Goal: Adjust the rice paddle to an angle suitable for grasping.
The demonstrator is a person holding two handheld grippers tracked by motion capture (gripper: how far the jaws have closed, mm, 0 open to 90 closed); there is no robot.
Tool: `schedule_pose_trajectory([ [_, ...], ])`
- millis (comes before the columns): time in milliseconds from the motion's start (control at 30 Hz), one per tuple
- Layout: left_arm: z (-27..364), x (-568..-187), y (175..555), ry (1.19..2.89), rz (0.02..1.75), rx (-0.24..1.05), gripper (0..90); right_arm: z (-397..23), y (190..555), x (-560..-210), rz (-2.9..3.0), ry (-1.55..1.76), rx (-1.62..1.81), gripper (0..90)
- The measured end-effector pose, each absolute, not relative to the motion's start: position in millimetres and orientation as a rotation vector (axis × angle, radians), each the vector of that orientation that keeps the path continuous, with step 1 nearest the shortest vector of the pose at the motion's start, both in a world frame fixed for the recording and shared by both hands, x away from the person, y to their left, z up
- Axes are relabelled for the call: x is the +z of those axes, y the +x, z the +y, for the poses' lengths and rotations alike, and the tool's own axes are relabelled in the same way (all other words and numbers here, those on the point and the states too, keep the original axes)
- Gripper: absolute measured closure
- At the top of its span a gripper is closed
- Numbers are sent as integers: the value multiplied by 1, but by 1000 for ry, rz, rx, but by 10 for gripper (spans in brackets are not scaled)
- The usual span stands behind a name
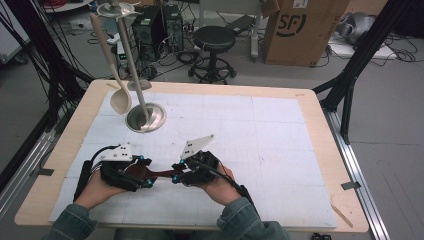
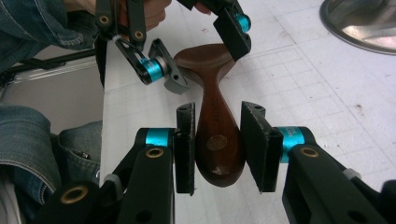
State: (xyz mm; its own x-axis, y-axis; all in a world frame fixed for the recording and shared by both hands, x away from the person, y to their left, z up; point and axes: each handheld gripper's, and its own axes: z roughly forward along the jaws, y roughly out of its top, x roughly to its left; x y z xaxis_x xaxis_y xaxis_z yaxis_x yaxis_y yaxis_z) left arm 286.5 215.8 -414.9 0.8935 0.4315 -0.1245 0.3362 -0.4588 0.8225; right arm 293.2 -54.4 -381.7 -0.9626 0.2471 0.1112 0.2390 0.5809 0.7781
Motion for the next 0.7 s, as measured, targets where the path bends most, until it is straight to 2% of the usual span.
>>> schedule_pose_trajectory([
  [467,213,-419,287,2126,524,106,494,-47,293,-377,2782,398,1381,669],
  [700,213,-419,287,2126,508,101,539,-47,293,-377,2787,414,1390,669],
])
